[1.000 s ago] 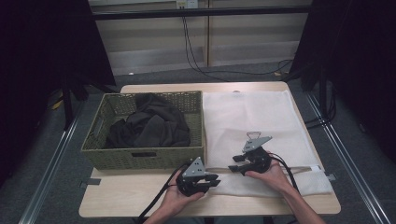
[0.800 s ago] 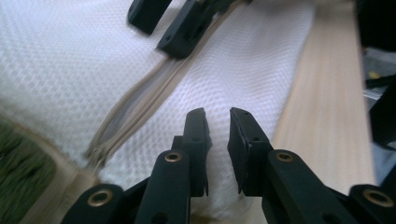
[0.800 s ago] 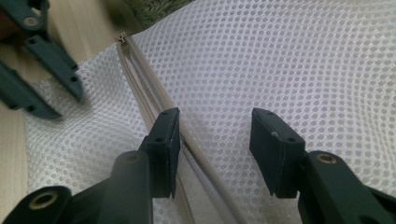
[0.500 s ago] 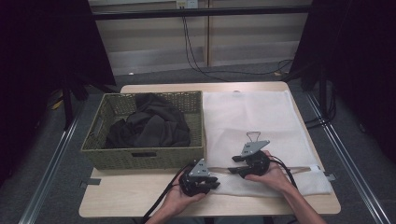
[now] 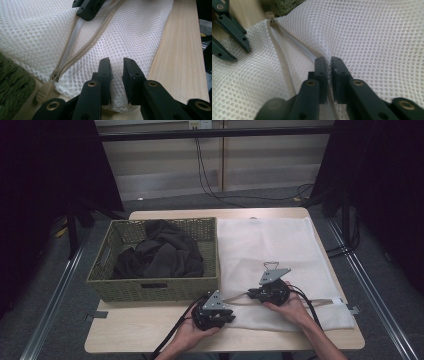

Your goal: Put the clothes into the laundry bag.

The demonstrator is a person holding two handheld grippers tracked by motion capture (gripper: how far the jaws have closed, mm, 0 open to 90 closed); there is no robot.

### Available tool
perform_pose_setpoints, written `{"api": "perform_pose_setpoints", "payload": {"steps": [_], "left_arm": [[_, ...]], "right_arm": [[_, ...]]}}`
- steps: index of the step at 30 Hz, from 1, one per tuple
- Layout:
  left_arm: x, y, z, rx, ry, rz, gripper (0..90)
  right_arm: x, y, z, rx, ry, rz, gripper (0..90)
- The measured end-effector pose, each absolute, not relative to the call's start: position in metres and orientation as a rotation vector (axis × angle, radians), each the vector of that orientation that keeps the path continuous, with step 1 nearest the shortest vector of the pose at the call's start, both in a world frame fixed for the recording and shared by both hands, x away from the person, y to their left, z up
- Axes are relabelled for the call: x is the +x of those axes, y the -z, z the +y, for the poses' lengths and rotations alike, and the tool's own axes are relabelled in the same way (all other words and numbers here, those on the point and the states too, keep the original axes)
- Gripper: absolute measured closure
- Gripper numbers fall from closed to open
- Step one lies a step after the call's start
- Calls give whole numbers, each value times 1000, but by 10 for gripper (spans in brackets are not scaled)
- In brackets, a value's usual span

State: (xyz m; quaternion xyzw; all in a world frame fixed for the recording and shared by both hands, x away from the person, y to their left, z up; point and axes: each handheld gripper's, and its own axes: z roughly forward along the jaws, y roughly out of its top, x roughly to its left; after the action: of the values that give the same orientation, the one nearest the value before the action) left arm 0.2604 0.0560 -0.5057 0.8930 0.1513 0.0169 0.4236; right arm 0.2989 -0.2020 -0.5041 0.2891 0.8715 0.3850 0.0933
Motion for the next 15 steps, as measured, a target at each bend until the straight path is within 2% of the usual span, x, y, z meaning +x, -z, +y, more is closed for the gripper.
{"api": "perform_pose_setpoints", "payload": {"steps": [15], "left_arm": [[259,506,54,2233,-58,367,744]], "right_arm": [[298,474,-216,933,-1370,2454,886]]}}
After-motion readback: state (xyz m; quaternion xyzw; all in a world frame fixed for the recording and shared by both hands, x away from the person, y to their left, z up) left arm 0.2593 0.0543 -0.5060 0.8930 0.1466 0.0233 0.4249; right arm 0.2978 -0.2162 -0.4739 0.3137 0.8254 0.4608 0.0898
